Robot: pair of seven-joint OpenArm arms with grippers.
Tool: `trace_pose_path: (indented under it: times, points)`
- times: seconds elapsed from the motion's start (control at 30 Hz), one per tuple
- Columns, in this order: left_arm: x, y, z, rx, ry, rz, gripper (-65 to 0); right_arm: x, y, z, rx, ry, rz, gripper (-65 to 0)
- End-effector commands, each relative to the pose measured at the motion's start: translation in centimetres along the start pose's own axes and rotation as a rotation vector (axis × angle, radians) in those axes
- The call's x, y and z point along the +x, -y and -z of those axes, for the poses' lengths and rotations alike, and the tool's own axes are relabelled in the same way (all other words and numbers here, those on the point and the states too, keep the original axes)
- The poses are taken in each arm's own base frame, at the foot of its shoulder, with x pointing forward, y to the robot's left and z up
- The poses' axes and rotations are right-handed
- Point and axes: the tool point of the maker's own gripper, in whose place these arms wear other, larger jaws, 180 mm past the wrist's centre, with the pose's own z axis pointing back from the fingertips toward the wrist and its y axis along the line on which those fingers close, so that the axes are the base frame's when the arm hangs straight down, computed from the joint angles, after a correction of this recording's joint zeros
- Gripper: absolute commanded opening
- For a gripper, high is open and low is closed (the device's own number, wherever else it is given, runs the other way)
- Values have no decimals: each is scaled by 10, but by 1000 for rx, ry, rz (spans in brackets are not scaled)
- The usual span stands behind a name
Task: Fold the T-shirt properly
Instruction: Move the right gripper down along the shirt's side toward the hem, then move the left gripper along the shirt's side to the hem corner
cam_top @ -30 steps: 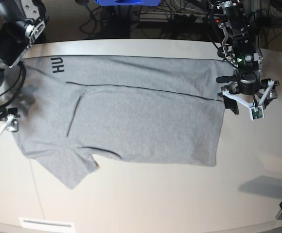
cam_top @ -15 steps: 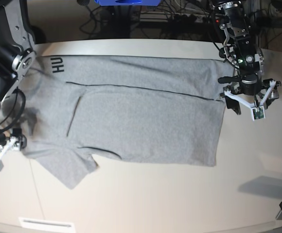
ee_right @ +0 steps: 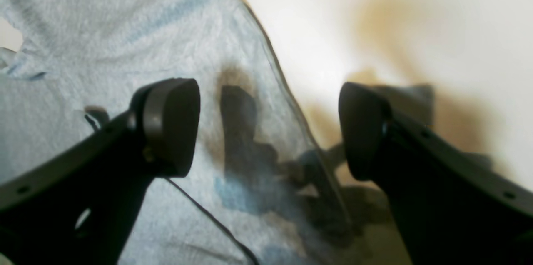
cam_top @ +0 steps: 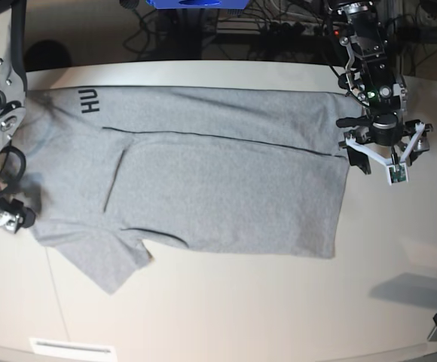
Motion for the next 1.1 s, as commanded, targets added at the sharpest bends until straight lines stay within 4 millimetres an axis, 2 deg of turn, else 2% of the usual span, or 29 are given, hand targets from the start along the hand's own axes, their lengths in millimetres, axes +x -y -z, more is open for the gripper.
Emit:
trace_pose_path:
  times: [0.0,0.43,0.8,0.87,1.07]
  points:
    - [14,-5,-2,15,50,-3,-146,23,4,-13,-5,58,-8,-149]
    - [15,-5,-2,16,51,-3,-146,4,-26,14,68,2,0,-152]
    - [16,-5,-1,16,54,-4,-146,-6,-27,18,70,-17,4,-158]
    - [22,-5,0,16,66,-13,-146,-6,-27,18,69,-19,1,-203]
    - [23,-2,7,10,57,-25,-146,-6,-27,18,68,-21,-1,-514]
